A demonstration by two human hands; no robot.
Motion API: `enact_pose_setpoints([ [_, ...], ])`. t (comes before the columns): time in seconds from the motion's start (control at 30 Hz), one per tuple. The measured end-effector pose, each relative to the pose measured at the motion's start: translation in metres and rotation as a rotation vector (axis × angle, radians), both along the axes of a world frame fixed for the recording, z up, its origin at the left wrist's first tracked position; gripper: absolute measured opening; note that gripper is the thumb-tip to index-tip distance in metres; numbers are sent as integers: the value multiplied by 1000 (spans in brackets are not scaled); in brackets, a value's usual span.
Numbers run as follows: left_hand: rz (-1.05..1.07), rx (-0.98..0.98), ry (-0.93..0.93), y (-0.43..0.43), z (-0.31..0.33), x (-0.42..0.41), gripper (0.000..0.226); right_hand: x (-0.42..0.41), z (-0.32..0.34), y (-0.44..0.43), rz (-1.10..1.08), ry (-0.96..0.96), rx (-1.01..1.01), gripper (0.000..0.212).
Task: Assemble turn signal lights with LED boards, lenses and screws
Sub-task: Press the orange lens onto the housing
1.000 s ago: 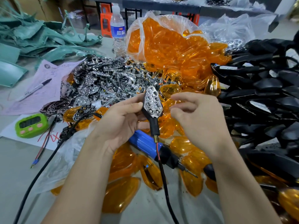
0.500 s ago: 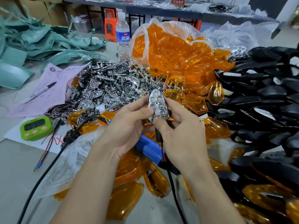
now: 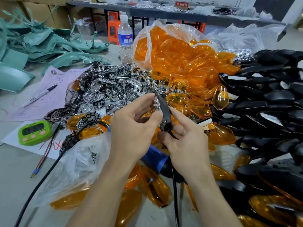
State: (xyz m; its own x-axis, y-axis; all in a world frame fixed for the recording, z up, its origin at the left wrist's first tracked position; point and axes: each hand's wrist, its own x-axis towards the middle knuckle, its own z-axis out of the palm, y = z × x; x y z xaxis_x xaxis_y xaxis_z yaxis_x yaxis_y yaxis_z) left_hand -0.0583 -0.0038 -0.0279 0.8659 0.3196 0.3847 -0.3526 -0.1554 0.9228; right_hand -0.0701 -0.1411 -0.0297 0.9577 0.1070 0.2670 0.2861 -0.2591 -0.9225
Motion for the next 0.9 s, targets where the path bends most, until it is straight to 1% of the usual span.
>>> enact_pose_setpoints([
  [0.13,8,-36,7,-1,0,0,43,0,-3,2,-50,-29,11,77],
  [0.23,34,-46,8,-2,1,1,33,0,-6,4,-77,-28,9,89],
  [0.3,48,-70,17,-3,1,2,29,-1,-7,5,-84,-37,-13,93],
  [0.47,47,-119,18,-1,5,4,13,-4,-9,1,-86,-64,-94,93],
  [0.57,-19,-208,38,3,8,4,18,-6,-9,-1,-109,-68,-129,93],
  [0.63,-39,-229,31,5,9,4,19,-7,-11,-3,-105,-68,-126,89],
  [0.73,23,-155,-14,5,10,2,16,-8,-13,-1,-77,-51,-115,82],
  [0.83,162,58,-67,5,9,-2,13,-10,-14,-1,-66,-45,-107,78],
  [0.87,182,108,-71,4,9,-3,8,-11,-14,-1,-69,-43,-117,77],
  [0.9,202,146,-63,3,9,-5,7,-11,-13,-2,-71,-39,-131,76],
])
